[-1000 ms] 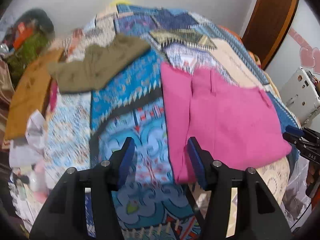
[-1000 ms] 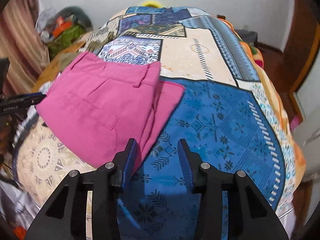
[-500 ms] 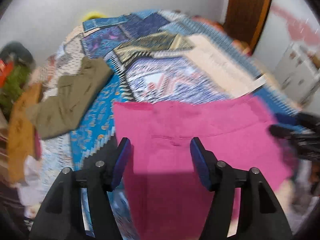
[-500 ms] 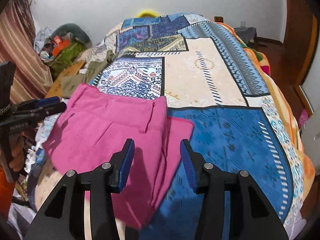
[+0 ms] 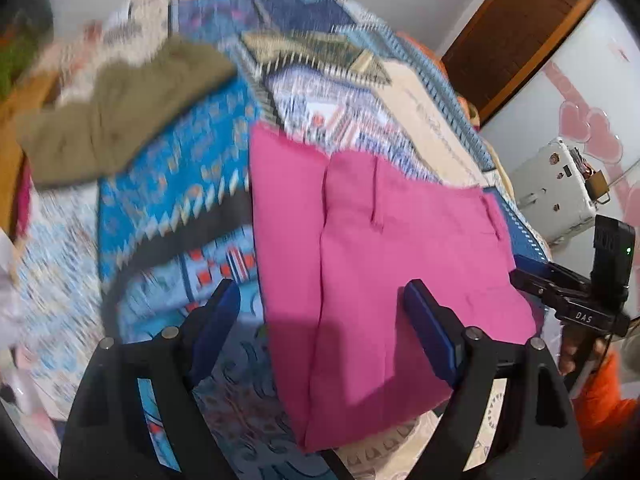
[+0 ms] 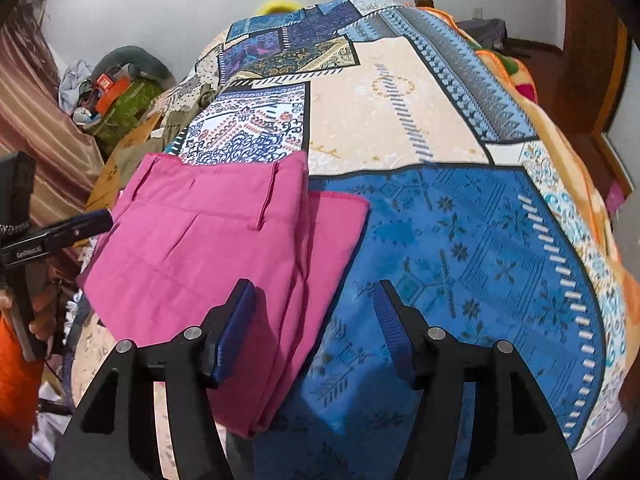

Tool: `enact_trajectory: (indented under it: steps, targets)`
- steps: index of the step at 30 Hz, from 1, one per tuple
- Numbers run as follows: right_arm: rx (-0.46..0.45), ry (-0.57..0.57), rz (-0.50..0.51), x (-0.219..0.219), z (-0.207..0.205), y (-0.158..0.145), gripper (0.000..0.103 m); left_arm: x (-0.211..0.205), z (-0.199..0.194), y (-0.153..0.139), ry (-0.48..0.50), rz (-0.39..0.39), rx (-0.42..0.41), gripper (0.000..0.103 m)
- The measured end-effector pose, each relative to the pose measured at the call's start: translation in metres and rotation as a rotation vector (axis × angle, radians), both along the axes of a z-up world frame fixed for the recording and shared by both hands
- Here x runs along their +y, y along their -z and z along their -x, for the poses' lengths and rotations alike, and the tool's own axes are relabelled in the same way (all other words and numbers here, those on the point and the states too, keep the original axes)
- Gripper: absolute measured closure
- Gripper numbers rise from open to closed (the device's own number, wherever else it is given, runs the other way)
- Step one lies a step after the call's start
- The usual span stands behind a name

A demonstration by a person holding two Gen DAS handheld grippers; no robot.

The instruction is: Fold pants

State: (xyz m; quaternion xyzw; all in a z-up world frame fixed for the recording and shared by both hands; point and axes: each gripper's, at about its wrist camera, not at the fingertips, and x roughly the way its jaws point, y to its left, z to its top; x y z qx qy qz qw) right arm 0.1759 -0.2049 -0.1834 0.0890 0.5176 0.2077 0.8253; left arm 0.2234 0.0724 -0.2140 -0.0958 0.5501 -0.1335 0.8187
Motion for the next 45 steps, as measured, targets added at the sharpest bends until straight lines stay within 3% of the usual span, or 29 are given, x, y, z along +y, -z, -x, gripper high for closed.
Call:
enact_trajectory:
  steps: [8,10,12,14,16,18,23,33,45]
  targets:
    - [0.048,0.042,-0.139,0.001,-0.01,0.015,0.043,-0.011,-0.009,0.005,-0.028,-0.03,-0.036,0.02]
    - [0.052,0.046,-0.164,0.003,-0.013,0.017,0.046,-0.013,-0.015,0.004,-0.024,-0.035,-0.04,0.025]
    - [0.047,0.046,-0.173,0.006,-0.015,0.018,0.047,-0.014,-0.02,0.003,-0.03,-0.032,-0.043,0.041]
    - [0.035,0.044,-0.17,0.011,-0.016,0.018,0.054,-0.015,-0.024,0.003,-0.049,-0.03,-0.035,0.051]
    - [0.027,0.037,-0.179,0.014,-0.017,0.017,0.069,-0.017,-0.026,0.002,-0.054,-0.034,-0.034,0.061]
    - [0.009,0.035,-0.172,0.018,-0.018,0.014,0.074,-0.023,-0.027,0.0,-0.052,-0.061,-0.039,0.07]
    - [-0.061,0.037,-0.113,0.024,-0.02,0.004,0.089,-0.038,-0.019,-0.01,-0.026,-0.158,-0.091,0.081]
    - [-0.202,-0.018,-0.092,0.04,-0.027,-0.042,0.091,-0.02,-0.008,-0.052,-0.071,-0.201,-0.196,0.089]
    - [-0.354,-0.189,-0.025,0.125,-0.087,-0.096,0.092,0.053,-0.038,-0.12,-0.215,-0.278,-0.352,0.089]
